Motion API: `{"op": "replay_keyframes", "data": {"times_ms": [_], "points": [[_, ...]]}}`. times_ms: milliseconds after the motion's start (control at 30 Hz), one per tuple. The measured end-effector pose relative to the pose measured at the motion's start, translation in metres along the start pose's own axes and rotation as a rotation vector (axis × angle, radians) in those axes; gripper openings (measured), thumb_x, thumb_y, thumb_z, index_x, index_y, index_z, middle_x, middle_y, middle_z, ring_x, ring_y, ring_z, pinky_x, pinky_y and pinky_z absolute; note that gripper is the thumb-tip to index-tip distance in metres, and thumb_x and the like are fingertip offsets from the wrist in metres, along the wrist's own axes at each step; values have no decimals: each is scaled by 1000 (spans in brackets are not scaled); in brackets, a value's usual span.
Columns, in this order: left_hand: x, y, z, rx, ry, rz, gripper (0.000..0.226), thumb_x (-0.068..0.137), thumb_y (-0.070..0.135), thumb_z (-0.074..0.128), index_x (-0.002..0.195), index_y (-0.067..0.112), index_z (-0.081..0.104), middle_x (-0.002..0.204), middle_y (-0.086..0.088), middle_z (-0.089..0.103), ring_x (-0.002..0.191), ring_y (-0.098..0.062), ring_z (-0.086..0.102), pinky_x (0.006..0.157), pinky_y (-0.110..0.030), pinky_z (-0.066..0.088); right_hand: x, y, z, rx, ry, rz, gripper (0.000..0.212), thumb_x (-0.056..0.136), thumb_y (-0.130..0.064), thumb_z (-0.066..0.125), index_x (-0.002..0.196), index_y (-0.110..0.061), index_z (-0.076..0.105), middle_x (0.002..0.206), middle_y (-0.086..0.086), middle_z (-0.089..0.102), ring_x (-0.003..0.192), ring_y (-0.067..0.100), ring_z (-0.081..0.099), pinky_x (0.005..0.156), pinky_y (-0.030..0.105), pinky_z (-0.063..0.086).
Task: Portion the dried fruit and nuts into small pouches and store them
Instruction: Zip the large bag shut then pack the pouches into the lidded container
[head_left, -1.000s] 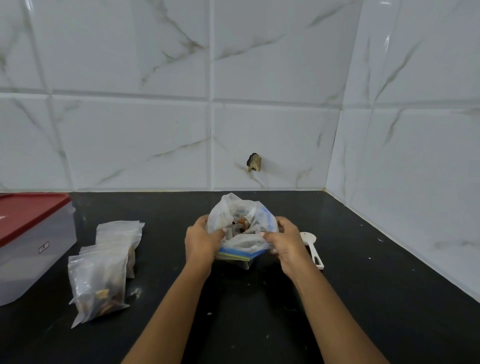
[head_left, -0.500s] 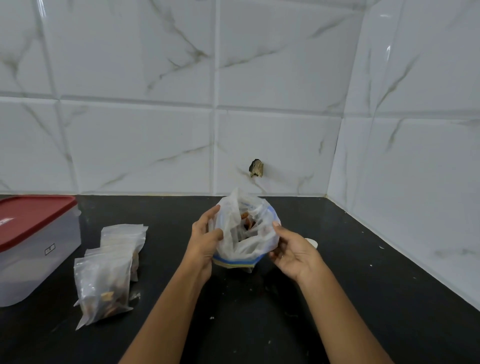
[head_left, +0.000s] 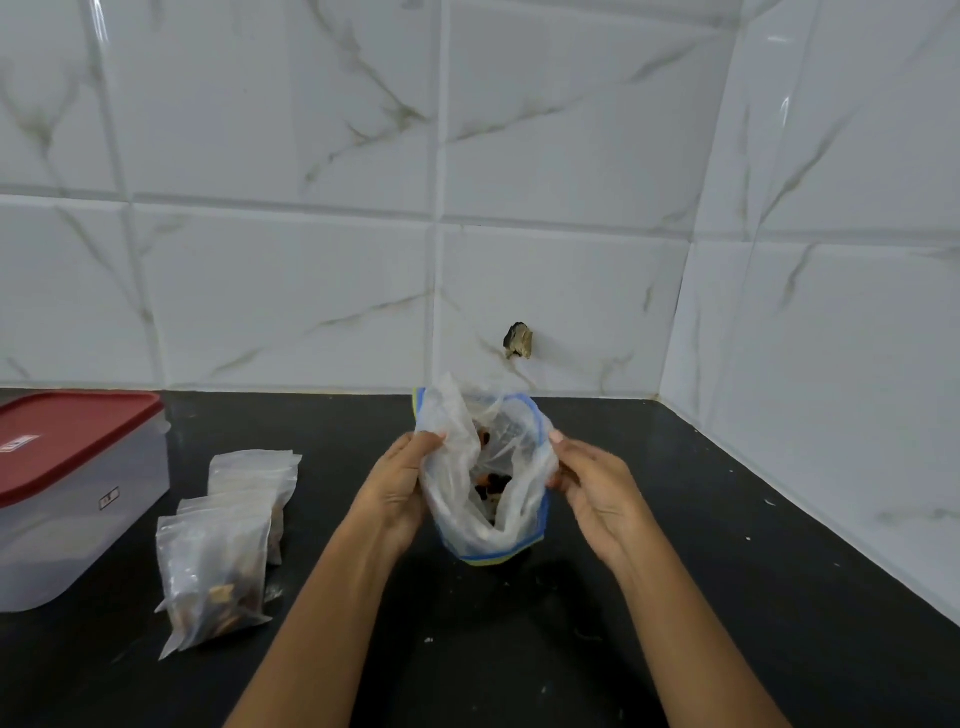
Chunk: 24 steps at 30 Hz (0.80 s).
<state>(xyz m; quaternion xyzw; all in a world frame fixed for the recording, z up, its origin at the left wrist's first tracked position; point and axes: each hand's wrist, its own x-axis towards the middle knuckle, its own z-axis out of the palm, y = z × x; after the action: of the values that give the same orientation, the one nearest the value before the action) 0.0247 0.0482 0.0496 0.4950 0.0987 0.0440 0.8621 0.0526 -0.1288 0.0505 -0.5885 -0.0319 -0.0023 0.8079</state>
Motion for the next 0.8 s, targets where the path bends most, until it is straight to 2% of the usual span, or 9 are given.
{"op": "replay_keyframes", "data": {"times_ms": [33, 133, 200, 333, 400, 467, 600, 700, 800], "points": [[-3, 1, 2, -22, -4, 47, 9, 88, 6, 54, 96, 6, 55, 96, -16, 64, 82, -28, 61, 66, -40, 51, 0, 0, -1, -65, -6, 95, 19, 88, -14, 62, 91, 4, 66, 78, 11, 64, 66, 17, 55, 62, 28, 47], [-4, 2, 3, -73, 15, 155, 27, 84, -12, 45, 89, 15, 45, 94, -12, 58, 79, -28, 59, 61, -42, 53, -8, 1, -2, -445, -144, 292, 26, 84, -30, 67, 87, -4, 65, 76, 7, 64, 62, 13, 51, 56, 25, 45], [-3, 2, 1, -80, 42, 200, 36, 82, -17, 44, 92, 17, 46, 99, -14, 57, 84, -31, 59, 66, -46, 55, -13, 1, 0, -499, -222, 322, 19, 85, -28, 66, 89, -10, 60, 79, 5, 64, 62, 12, 54, 55, 23, 45], [2, 5, -1, -73, 263, 387, 39, 79, -20, 45, 83, 19, 47, 87, -7, 56, 75, -23, 57, 65, -34, 55, -10, 0, 2, -440, -125, 233, 14, 94, -20, 53, 100, -8, 49, 92, 10, 63, 70, 18, 60, 56, 28, 54], [4, 8, -6, -13, 482, 461, 34, 79, -17, 43, 82, 16, 47, 79, -1, 52, 67, -15, 49, 55, -22, 46, -8, 0, 2, -388, -39, 119, 11, 94, -17, 52, 96, -9, 45, 90, 10, 58, 64, 16, 57, 46, 24, 51], [4, 8, -9, 30, 578, 496, 28, 80, -13, 43, 90, 13, 47, 78, 1, 49, 66, -12, 45, 54, -21, 39, -8, 0, 3, -463, 21, -26, 14, 93, -17, 54, 89, -16, 41, 90, 9, 54, 57, 15, 53, 38, 20, 44], [2, 13, -5, 133, 379, 436, 7, 85, 10, 53, 90, 13, 49, 77, -2, 50, 64, -14, 44, 52, -26, 34, -7, 2, 4, -476, -5, -123, 28, 88, -21, 62, 103, -16, 40, 91, 1, 52, 73, 17, 58, 47, 26, 51], [0, 17, -4, 154, 273, 297, 25, 86, 39, 55, 74, 17, 50, 61, 0, 45, 51, -12, 36, 47, -26, 27, -9, -4, -1, -196, -126, 19, 26, 87, -12, 62, 112, -15, 52, 96, 6, 61, 82, 21, 62, 51, 31, 53], [1, 15, -8, 140, 340, 332, 25, 89, 25, 57, 68, 17, 44, 61, -1, 42, 49, -11, 34, 44, -24, 29, -9, -10, -9, -18, -296, 102, 28, 86, 4, 55, 108, -12, 62, 94, 8, 68, 79, 19, 66, 55, 27, 56]]}}
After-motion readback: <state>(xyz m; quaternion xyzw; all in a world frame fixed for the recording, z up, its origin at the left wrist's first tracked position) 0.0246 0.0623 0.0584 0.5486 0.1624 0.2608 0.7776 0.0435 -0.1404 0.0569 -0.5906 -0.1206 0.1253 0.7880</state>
